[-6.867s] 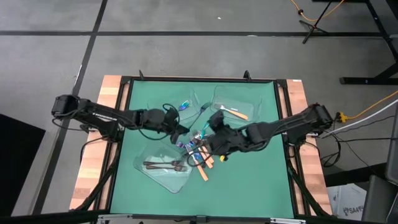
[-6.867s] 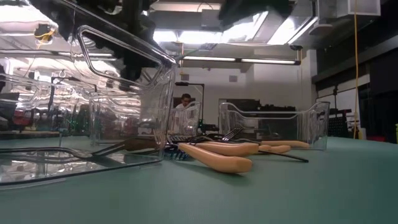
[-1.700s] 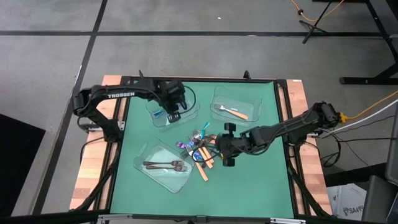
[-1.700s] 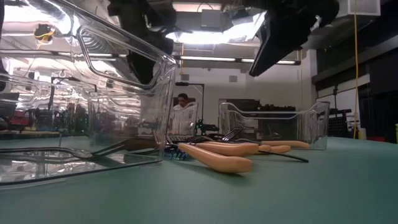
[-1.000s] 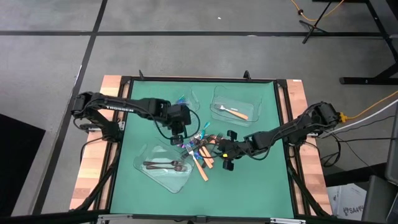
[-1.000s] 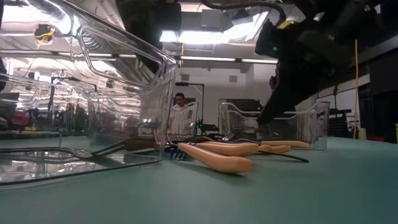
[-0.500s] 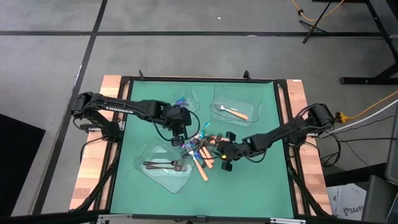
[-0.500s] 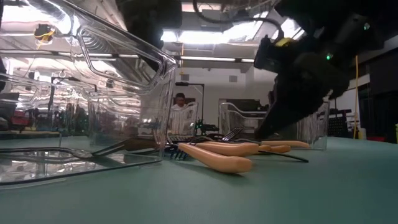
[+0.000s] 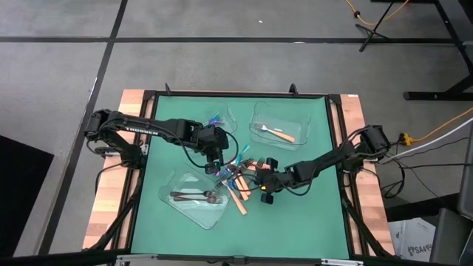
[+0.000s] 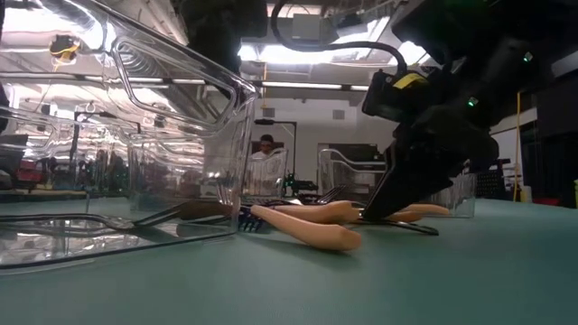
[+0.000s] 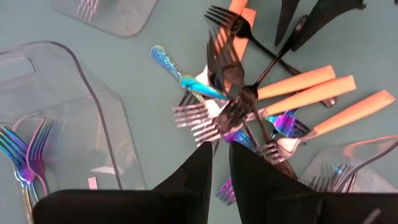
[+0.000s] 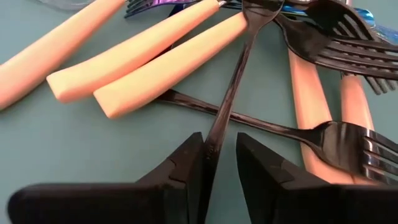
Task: Sort silverware by color (type)
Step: Put the black fork into the bottom transparent bin
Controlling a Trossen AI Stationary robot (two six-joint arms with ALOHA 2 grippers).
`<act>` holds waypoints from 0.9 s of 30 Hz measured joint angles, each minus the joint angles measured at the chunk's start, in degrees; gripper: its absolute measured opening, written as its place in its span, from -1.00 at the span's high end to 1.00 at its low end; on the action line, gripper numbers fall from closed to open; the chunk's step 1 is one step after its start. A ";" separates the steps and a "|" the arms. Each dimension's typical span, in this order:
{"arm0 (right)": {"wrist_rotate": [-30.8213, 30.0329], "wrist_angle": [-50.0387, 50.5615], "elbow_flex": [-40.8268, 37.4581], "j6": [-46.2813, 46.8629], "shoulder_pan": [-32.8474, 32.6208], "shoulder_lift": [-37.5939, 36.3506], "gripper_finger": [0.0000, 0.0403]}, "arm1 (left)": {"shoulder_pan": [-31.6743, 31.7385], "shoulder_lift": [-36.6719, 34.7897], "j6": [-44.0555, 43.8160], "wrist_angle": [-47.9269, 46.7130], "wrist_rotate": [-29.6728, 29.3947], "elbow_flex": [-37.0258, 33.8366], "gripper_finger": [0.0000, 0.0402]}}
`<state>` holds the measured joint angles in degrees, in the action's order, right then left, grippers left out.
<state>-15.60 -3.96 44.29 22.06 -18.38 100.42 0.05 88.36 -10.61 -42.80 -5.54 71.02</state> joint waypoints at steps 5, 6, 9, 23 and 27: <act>0.15 -0.61 0.02 0.80 0.03 0.07 0.53 | 0.00 0.00 -0.57 0.06 0.06 0.00 0.75; 0.16 -0.85 0.02 1.66 0.03 0.08 0.53 | 0.00 0.00 -1.17 0.08 0.07 0.00 0.75; 0.18 -0.93 0.02 4.09 0.03 0.09 0.53 | 0.00 0.00 -2.03 0.06 0.06 0.00 0.75; 0.48 -3.53 -0.04 8.12 0.03 0.16 0.53 | 0.00 0.00 -2.56 0.04 0.07 0.00 0.75; 0.40 -5.35 -0.04 9.37 0.03 0.11 0.53 | 0.00 0.00 -2.56 0.04 0.06 0.00 0.75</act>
<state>-15.20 -9.31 44.25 31.44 -18.35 100.53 0.05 88.36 -13.17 -42.76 -5.48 71.02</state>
